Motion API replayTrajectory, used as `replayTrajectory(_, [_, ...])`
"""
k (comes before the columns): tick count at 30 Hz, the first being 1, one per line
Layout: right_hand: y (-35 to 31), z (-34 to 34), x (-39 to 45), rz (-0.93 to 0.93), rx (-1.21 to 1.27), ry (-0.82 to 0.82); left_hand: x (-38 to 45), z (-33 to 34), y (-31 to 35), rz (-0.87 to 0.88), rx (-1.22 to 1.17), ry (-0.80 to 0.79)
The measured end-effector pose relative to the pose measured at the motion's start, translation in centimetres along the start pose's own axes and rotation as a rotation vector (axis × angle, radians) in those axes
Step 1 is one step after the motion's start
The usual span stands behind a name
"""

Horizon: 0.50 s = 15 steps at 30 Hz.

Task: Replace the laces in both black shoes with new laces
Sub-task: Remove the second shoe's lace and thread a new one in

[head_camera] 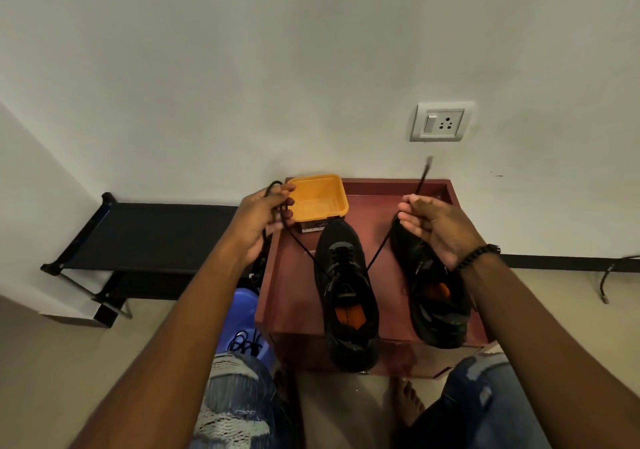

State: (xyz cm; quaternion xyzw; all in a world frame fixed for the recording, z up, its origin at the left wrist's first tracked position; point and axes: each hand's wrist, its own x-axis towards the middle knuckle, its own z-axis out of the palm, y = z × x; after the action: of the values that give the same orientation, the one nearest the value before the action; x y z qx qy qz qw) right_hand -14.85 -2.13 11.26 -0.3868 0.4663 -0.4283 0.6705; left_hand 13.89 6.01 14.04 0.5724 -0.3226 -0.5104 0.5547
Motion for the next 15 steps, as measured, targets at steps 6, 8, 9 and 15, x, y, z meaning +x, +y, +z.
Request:
replayTrajectory(6, [3.2,-1.3,0.1,0.075,-0.320,0.056,0.6,-2.1,-3.7,-0.111,0.874,0.005])
replayTrajectory(8, [5.2,-0.4,-0.3,0.083,-0.768,-0.057,0.4,-1.7,-5.5,-0.154,1.460,0.008])
replayTrajectory(9, [6.2,0.0,-0.7,0.064,-0.996,-0.107,-0.1,-1.1,-6.3,-0.096,1.626,0.093])
replayTrajectory(15, [9.9,1.8,-1.9,0.084,-0.855,-0.069,-3.4,3.1,-10.7,-0.132,0.943,0.054])
